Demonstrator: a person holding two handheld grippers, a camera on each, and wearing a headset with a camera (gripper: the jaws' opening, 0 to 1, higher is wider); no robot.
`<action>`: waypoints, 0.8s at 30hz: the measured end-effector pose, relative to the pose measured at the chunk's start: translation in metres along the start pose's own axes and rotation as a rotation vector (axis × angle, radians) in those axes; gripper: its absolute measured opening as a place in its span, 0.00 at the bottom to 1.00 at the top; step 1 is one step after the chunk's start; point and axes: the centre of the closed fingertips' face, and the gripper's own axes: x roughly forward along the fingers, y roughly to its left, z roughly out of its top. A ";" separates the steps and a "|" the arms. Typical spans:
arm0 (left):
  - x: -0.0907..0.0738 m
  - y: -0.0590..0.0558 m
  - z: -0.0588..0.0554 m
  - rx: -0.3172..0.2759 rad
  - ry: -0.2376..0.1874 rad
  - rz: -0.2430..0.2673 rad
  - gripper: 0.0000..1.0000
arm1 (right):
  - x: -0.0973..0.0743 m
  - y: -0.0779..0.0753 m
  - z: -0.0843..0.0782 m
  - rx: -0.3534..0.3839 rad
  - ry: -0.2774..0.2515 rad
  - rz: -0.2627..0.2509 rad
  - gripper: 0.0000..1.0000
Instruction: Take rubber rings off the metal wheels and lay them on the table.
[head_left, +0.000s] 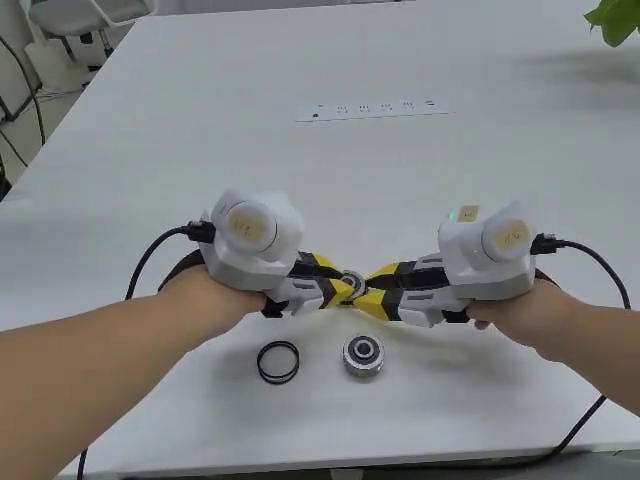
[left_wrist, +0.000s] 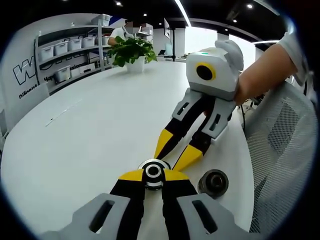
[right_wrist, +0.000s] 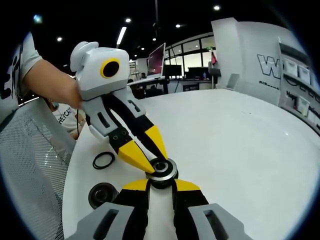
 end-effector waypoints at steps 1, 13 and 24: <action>0.000 0.000 0.000 -0.001 0.000 0.001 0.07 | 0.000 0.000 0.000 0.006 0.000 0.000 0.14; 0.001 0.004 -0.001 -0.011 -0.005 0.010 0.07 | -0.003 -0.002 -0.004 0.069 0.005 0.001 0.02; 0.001 0.002 -0.002 -0.012 -0.002 0.016 0.07 | -0.003 -0.002 -0.005 0.143 0.005 -0.010 0.00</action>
